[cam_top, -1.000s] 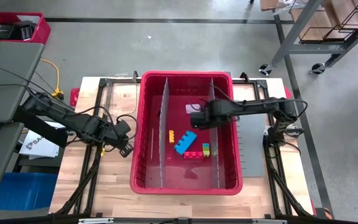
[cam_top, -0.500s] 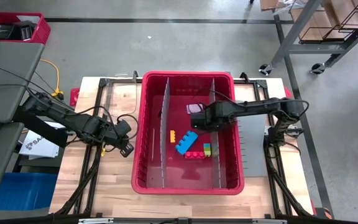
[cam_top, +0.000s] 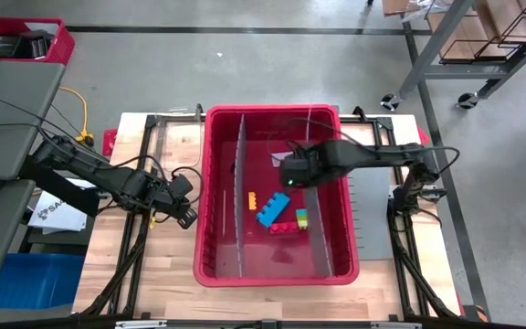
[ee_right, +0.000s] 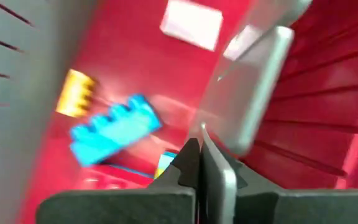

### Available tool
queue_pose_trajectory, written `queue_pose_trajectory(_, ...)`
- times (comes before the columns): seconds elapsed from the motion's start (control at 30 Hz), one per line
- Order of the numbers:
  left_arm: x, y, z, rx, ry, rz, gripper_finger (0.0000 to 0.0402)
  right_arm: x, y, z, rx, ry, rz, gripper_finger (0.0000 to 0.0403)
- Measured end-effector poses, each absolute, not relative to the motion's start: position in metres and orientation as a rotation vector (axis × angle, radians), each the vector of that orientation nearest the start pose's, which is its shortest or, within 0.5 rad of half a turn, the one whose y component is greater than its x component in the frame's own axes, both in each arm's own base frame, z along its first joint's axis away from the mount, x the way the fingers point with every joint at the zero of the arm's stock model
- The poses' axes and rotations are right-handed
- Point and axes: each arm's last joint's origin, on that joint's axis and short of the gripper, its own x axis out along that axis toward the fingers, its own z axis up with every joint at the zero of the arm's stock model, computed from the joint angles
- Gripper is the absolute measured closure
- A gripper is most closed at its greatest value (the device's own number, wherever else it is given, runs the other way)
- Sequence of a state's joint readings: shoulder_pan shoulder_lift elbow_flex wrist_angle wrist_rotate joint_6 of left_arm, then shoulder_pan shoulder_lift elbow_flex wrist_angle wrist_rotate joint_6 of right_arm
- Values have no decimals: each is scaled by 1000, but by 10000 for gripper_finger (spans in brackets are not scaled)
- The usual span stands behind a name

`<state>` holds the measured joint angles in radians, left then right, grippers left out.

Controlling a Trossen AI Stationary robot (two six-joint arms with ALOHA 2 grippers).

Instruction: Sort Items/Unsort Items

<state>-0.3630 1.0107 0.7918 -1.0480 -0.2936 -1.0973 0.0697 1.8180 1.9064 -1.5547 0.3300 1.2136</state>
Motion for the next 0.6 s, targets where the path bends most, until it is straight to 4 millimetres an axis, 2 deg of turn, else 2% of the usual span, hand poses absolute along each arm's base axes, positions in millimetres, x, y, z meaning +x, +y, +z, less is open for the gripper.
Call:
queue_pose_trajectory(0.07, 153, -49, 241, -554, 1062, 579, 401, 332, 14, 372, 700, 993, -982, 401)
queue_pose_trajectory(0.27, 153, -49, 241, -558, 1066, 576, 401, 303, 8, 447, 725, 677, -901, 402)
queue_pose_trajectory(0.43, 152, -53, 241, -570, 1102, 534, 402, 268, 5, 484, 646, 599, -809, 403)
queue_pose_trajectory(0.6, 144, -64, 243, -527, 1172, 374, 401, 226, -10, 507, 647, 510, -821, 403)
